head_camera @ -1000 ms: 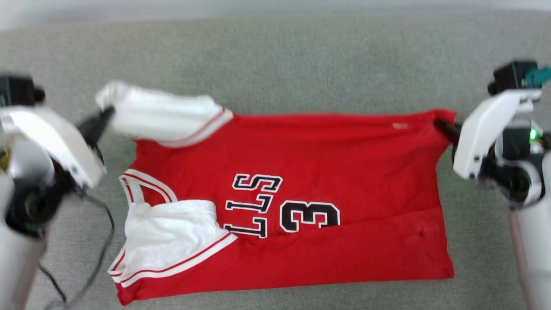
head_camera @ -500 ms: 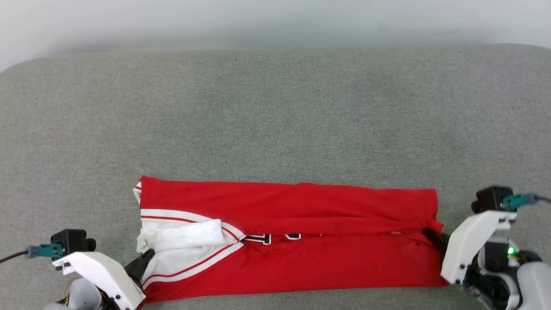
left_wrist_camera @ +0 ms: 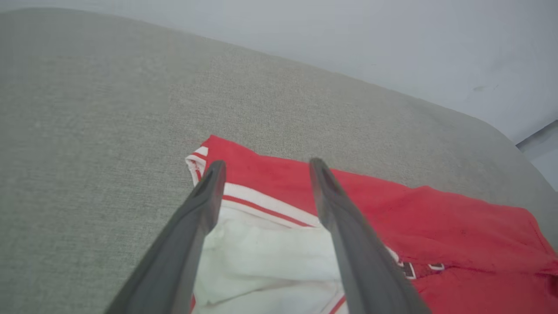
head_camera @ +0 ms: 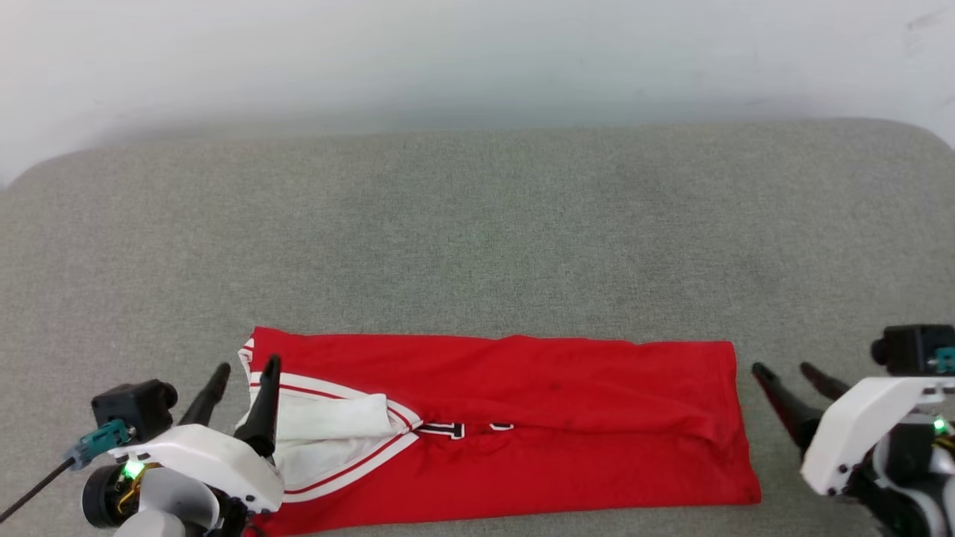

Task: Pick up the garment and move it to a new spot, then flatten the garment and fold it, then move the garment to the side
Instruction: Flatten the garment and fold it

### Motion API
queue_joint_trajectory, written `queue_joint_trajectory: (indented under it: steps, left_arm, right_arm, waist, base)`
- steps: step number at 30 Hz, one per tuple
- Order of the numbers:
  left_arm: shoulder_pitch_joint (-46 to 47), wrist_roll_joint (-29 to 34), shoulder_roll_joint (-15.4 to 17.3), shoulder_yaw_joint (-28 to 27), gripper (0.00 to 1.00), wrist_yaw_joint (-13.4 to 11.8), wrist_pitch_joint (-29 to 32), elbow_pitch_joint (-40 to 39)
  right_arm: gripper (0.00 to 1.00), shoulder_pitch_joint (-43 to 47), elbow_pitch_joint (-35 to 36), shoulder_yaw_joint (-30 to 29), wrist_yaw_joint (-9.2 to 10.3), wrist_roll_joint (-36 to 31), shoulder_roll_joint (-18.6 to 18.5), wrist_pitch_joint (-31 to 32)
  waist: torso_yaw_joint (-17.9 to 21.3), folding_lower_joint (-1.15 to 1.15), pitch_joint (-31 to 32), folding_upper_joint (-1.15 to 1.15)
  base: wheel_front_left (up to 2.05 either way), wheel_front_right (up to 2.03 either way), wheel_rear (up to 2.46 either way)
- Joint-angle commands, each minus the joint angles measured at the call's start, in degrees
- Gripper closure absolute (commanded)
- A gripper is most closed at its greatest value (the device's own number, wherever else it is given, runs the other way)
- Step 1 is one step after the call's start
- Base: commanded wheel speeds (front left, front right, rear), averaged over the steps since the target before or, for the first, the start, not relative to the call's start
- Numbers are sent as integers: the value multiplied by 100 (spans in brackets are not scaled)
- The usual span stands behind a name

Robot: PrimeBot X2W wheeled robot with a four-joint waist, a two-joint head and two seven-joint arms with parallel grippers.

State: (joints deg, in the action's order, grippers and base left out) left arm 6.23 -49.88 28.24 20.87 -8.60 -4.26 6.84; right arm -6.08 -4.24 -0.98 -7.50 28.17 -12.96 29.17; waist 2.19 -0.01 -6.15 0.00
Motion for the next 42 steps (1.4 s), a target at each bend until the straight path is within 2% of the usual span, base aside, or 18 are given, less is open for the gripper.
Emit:
queue_joint_trajectory:
  steps: [1,7,9,13,21,27,28,29,30,42]
  left_arm:
    - [80,66,-35,-29,0,-34,-108,-55]
    - [202,760,-112,26,0,-450,-742,-416]
    - [254,1051,-151,29,0,-646,-898,-684]
    - [278,1338,-200,102,0,-851,-958,-1036]
    - [457,1612,-192,330,0,-949,-839,-1465]
    - [444,1647,-181,411,0,-955,-775,-1558]
    - [428,1642,-188,420,0,-955,-782,-1538]
    - [412,1646,-181,420,0,-961,-792,-1520]
    - [389,1649,-166,421,0,-968,-785,-1500]
    - [139,1677,69,386,0,-1136,-597,-1600]
  right_arm:
    - [0,-26,66,-65,2,-26,-62,65]
    - [0,-209,235,-556,2,-145,-238,931]
    - [0,-232,207,-716,2,-210,-223,1488]
    - [0,-252,118,-734,2,-322,-67,2051]
    - [0,-355,-557,-570,1,-303,351,2236]
    - [0,-347,-1316,-390,2,-195,443,2197]
    - [33,-362,-1402,-330,2,-166,444,2201]
    - [73,-380,-1457,-278,1,-120,450,2182]
    - [100,-404,-1488,-236,1,-87,444,2169]
    - [100,-631,-1127,114,2,231,-134,1747]
  waist:
    - [5,1,49,0]
    - [-118,1,158,0]
    - [-233,1,136,0]
    - [-424,1,16,0]
    - [-724,1,-319,0]
    - [-783,1,-402,0]
    - [-774,1,-397,0]
    - [-758,1,-381,0]
    - [-738,1,-367,0]
    - [-467,1,-4,0]
  base:
    - [0,0,0]
    - [0,0,0]
    - [0,0,0]
    - [0,0,0]
    - [0,0,0]
    - [0,0,0]
    - [0,0,0]
    - [0,0,0]
    - [0,0,0]
    - [0,0,0]
